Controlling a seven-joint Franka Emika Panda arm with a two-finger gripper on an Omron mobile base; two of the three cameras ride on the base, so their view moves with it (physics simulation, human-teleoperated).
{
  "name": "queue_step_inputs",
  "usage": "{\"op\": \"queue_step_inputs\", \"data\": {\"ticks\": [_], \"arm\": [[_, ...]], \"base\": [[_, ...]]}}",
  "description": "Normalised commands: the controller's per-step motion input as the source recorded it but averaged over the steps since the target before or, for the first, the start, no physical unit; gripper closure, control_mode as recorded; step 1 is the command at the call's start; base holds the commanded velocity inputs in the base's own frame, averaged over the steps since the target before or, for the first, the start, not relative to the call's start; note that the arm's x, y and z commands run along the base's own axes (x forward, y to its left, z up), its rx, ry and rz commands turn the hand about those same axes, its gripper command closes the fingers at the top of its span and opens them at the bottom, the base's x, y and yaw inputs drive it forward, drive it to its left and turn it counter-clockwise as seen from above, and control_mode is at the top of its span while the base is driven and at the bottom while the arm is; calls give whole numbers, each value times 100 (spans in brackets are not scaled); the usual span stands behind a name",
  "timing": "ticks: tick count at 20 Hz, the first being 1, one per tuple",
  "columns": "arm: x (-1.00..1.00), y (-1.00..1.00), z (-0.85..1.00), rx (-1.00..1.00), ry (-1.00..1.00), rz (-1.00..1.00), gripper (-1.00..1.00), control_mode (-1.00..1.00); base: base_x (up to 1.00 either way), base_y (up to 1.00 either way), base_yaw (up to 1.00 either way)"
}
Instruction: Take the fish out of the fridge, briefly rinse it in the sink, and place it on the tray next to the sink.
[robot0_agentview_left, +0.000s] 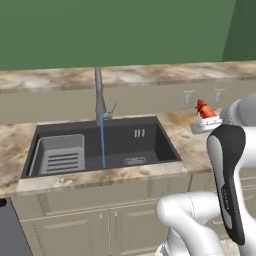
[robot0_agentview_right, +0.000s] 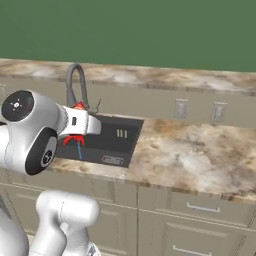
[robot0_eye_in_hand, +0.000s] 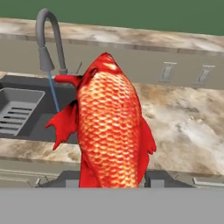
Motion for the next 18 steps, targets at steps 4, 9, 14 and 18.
{"op": "queue_step_inputs", "data": {"ticks": [4, 9, 14, 18], "arm": [[0, 0, 0, 0, 0, 0, 100, 100], [0, 0, 0, 0, 0, 0, 100, 100], [63, -2, -2, 0, 7, 17, 100, -100], [88, -8, -18, 1, 20, 42, 100, -100]], "base": [[27, 28, 20], [33, 24, 16], [10, 2, 2], [0, 0, 0]]}}
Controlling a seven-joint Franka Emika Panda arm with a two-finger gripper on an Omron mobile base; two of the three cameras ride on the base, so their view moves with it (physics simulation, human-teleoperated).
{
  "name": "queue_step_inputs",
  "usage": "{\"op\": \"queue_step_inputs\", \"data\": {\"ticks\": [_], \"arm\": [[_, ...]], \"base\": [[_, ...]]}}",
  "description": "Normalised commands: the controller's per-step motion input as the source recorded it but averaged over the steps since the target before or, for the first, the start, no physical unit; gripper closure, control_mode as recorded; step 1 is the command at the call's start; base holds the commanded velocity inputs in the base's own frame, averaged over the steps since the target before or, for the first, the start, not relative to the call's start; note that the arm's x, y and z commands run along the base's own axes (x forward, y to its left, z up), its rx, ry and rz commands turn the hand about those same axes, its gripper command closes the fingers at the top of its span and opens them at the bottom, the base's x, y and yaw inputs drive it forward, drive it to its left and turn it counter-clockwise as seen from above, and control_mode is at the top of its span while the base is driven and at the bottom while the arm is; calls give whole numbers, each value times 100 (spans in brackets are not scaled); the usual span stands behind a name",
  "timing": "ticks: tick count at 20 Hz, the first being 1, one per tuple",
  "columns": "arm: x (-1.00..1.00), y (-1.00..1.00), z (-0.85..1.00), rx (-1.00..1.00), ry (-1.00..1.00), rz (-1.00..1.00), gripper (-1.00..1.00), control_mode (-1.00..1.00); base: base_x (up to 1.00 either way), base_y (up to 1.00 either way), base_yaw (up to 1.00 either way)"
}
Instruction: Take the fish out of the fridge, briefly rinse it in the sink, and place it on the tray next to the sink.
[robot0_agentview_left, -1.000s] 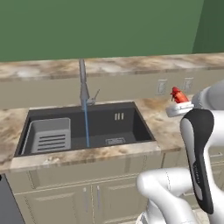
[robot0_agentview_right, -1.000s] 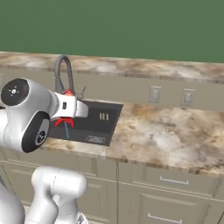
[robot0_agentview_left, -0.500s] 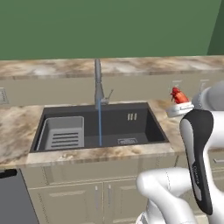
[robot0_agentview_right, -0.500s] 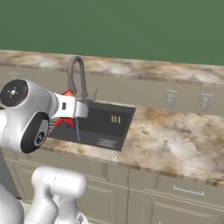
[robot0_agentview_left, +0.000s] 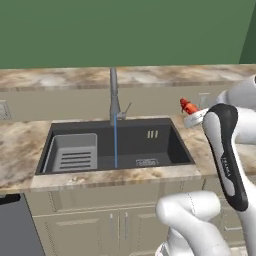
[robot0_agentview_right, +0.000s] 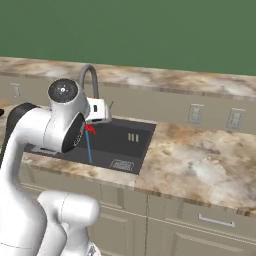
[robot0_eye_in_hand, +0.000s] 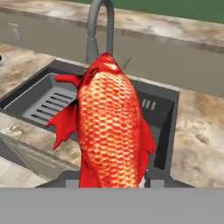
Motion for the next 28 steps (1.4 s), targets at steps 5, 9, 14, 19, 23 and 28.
{"op": "queue_step_inputs", "data": {"ticks": [5, 9, 14, 19, 23, 28], "arm": [[70, -1, -45, -1, 41, 35, 100, -100], [36, -1, -58, -1, 33, 29, 100, -100], [5, 0, -48, 4, 18, 27, 100, -100], [9, 2, -30, 9, 8, 13, 100, -100], [36, 11, -33, 2, 3, 11, 100, -100], [51, 20, -39, 0, 0, 18, 100, -100]], "base": [[0, 0, 0], [0, 0, 0], [0, 0, 0], [0, 0, 0], [0, 0, 0], [0, 0, 0]]}}
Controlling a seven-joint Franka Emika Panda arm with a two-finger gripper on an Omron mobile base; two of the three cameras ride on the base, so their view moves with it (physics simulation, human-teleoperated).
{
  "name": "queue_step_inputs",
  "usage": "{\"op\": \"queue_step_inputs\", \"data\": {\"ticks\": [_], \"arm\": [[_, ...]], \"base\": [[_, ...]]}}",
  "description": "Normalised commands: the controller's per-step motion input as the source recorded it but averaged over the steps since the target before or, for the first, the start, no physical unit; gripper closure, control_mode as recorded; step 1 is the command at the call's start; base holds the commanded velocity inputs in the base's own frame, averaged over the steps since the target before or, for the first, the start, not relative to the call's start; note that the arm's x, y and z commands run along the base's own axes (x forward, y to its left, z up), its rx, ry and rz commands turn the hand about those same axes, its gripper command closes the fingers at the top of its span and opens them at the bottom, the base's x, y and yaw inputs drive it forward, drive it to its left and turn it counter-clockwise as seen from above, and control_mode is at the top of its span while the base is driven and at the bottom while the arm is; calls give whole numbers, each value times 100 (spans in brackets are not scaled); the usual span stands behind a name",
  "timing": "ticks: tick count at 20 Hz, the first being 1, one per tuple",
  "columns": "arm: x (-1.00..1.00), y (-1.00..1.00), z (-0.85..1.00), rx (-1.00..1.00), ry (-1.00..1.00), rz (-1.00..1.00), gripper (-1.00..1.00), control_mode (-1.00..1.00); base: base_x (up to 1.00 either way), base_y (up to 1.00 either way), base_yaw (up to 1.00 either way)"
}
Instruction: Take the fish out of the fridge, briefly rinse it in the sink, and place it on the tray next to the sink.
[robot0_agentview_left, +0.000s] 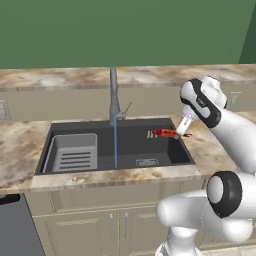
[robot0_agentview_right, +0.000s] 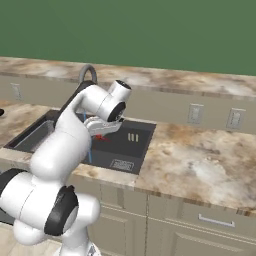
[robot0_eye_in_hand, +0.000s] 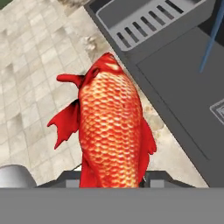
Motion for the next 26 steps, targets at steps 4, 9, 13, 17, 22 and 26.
{"op": "queue_step_inputs", "data": {"ticks": [4, 9, 13, 17, 22, 26], "arm": [[36, 8, -36, 0, 1, 24, 100, -100], [42, 17, -33, 0, 0, 23, 100, -100], [21, 24, -3, 0, 0, 11, 100, -100], [2, 24, 0, 0, -6, 0, 100, -100], [7, 29, 0, 0, -6, 0, 100, -100], [18, 31, 0, 0, -8, 0, 100, -100]], "base": [[0, 0, 0], [0, 0, 0], [0, 0, 0], [0, 0, 0], [0, 0, 0], [0, 0, 0]]}}
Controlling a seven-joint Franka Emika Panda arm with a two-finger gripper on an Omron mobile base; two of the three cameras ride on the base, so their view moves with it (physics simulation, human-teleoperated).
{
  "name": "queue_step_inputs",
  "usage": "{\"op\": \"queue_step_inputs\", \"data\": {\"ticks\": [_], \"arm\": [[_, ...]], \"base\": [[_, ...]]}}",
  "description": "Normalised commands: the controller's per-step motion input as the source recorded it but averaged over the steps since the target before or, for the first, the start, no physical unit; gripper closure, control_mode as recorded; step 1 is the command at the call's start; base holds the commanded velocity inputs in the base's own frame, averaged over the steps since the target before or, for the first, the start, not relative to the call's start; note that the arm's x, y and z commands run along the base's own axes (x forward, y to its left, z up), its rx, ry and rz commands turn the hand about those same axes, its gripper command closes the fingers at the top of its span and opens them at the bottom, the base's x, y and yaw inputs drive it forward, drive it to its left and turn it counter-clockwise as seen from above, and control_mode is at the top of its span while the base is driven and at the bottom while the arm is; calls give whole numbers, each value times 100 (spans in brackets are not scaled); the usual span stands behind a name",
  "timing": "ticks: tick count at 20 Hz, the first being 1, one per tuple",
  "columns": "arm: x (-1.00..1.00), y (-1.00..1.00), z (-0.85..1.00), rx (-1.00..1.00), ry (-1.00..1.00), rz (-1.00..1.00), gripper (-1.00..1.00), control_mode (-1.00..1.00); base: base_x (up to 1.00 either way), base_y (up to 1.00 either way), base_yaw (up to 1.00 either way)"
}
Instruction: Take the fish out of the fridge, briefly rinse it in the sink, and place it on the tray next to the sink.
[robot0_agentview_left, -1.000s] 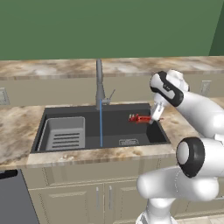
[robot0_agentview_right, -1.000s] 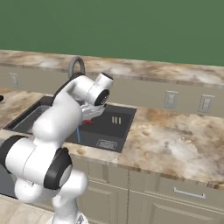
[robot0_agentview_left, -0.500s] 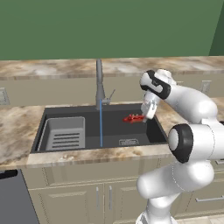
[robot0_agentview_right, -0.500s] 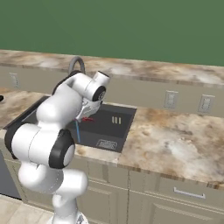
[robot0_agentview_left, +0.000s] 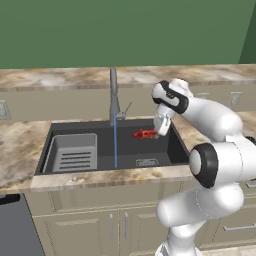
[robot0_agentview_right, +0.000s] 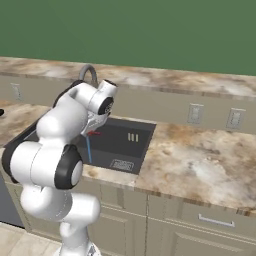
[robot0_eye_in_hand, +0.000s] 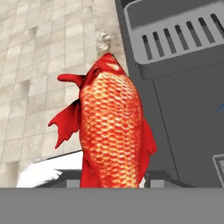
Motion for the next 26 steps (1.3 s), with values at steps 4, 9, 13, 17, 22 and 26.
{"op": "queue_step_inputs", "data": {"ticks": [4, 9, 13, 17, 22, 26], "arm": [[21, 21, 0, 0, -11, 0, 100, -100], [20, 13, -5, -3, -10, -2, 100, -100], [32, 14, -6, -4, -5, -9, 100, -100], [31, 19, 0, -3, -2, -13, 100, -100], [26, 9, 0, -3, 0, -11, 100, -100], [13, 0, -2, -2, 0, -11, 100, -100]], "base": [[0, 0, 0], [0, 0, 0], [0, 0, 0], [0, 0, 0], [0, 0, 0], [0, 0, 0]]}}
